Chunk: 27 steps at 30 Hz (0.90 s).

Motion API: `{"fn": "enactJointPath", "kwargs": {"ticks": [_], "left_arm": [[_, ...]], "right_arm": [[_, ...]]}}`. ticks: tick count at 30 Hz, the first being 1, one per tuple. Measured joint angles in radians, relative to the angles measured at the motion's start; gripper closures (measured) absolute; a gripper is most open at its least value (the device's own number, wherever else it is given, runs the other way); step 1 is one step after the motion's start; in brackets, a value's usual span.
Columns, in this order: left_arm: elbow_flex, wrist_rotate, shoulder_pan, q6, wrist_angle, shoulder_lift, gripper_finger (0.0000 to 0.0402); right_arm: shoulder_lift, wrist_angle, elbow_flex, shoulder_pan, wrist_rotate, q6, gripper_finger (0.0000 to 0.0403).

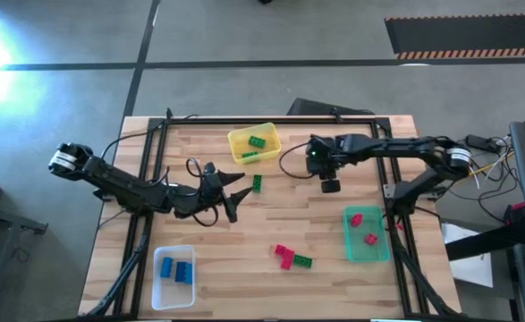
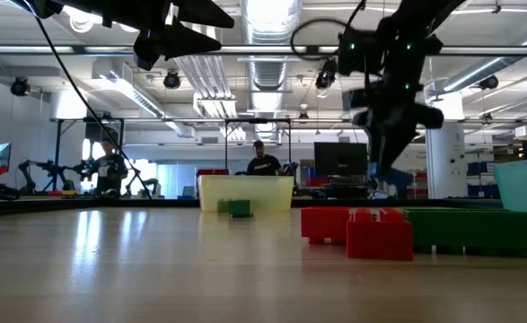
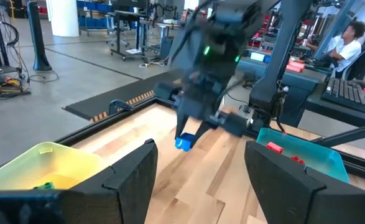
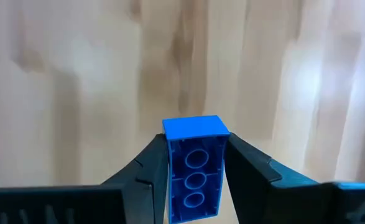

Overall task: Sort & place blocks by color
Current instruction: Put the blue game piece into the transparent bin

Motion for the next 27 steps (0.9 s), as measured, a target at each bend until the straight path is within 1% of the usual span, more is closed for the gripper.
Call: {"fn": "enactJointPath", "kwargs": {"ticks": [2, 4, 7, 9, 14, 18, 23, 27], "left_arm": [[0.000, 0.000, 0.000, -0.002, 0.000, 0.000, 0.0175], [0.000, 0.000, -0.001, -0.003, 0.000, 0.000, 0.0175], [0.000, 0.000, -0.001, -0.003, -0.001, 0.000, 0.0175], [0.000, 0.000, -0.001, -0.003, -0.001, 0.000, 0.0175], [0.000, 0.000, -0.001, -0.011, 0.000, 0.000, 0.0175], [0.000, 0.017, -0.001, -0.031, 0.000, 0.000, 0.0175], [0.004, 0.102, -0.008, -0.032, 0.006, 0.004, 0.0175], [0.003, 0.155, -0.024, -0.032, 0.047, 0.004, 0.0175]], "right_arm": [[-0.048, 0.034, -0.001, 0.008, -0.051, 0.035, 0.0290], [-0.095, 0.112, -0.010, 0.017, -0.118, 0.077, 0.0290], [-0.161, 0.290, -0.041, 0.033, -0.226, 0.152, 0.0290], [-0.195, 0.415, -0.069, 0.046, -0.270, 0.205, 0.0290], [-0.245, 0.751, -0.168, 0.108, -0.277, 0.322, 0.0290], [-0.246, 1.044, -0.260, 0.178, -0.277, 0.416, 0.0290], [-0.194, 1.469, -0.357, 0.281, -0.277, 0.519, 0.0290], [-0.121, 1.698, -0.383, 0.358, -0.265, 0.550, 0.0290]]}}
